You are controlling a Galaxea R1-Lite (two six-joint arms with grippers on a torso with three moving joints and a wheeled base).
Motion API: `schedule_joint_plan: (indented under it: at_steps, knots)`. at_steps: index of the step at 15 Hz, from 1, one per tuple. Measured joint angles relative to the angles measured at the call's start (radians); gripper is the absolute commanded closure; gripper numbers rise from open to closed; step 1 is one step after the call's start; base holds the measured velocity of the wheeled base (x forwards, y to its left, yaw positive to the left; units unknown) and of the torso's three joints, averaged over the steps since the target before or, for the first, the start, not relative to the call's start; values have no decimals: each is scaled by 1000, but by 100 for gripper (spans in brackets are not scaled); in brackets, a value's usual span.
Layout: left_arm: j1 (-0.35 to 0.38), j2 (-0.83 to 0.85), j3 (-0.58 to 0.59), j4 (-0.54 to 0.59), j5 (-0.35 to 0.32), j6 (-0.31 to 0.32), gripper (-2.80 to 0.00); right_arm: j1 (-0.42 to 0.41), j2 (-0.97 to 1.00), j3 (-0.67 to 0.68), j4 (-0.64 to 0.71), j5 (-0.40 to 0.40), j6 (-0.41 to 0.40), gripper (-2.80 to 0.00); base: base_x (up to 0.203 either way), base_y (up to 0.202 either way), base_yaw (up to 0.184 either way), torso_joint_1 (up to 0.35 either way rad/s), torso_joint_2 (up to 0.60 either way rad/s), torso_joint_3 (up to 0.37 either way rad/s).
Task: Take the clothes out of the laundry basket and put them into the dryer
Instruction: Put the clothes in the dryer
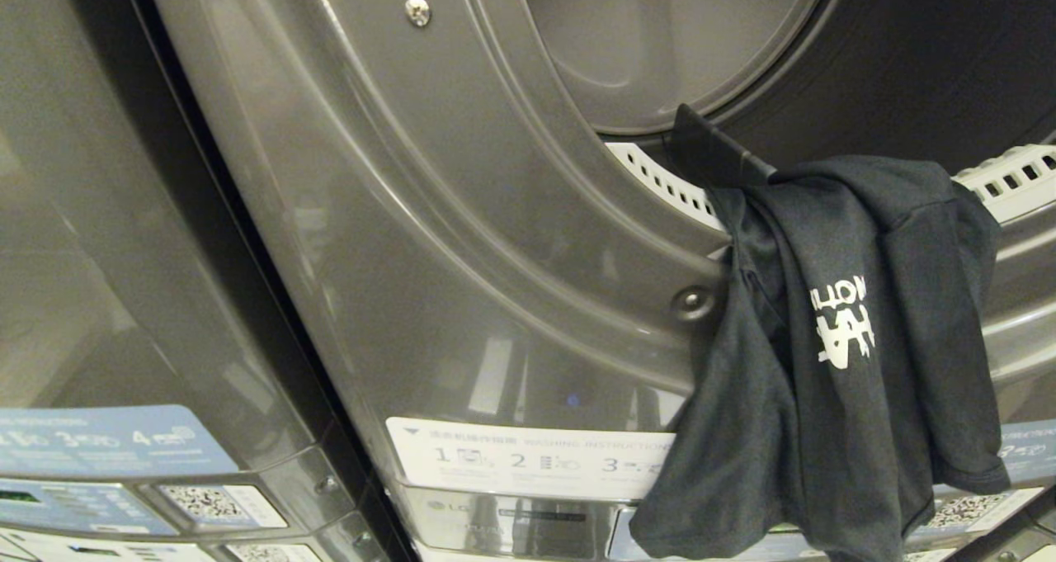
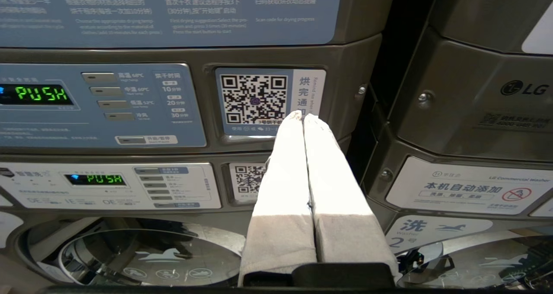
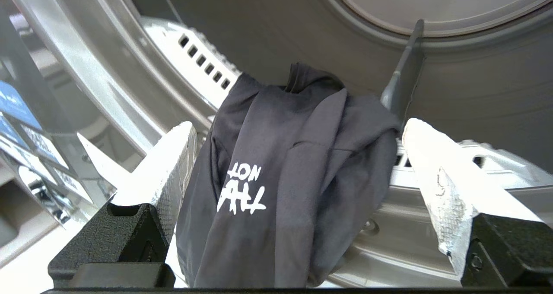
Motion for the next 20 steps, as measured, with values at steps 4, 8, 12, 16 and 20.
schedule_joint_plan:
  at_steps: [4, 8, 12, 16, 20]
  knots:
    - [0, 0, 0, 0, 0, 0, 0, 0, 22, 7, -5, 0, 18, -280, 0, 0, 0, 0, 0, 0]
    - [0, 0, 0, 0, 0, 0, 0, -3, 97, 11, -15, -2, 112, -280, 0, 0, 0, 0, 0, 0]
    - [0, 0, 0, 0, 0, 0, 0, -4, 161, 30, -25, -63, 158, -280, 0, 0, 0, 0, 0, 0]
    - [0, 0, 0, 0, 0, 0, 0, -4, 189, -24, -38, -111, 152, -280, 0, 0, 0, 0, 0, 0]
    - [0, 0, 0, 0, 0, 0, 0, -18, 221, -64, -37, -123, 131, -280, 0, 0, 0, 0, 0, 0]
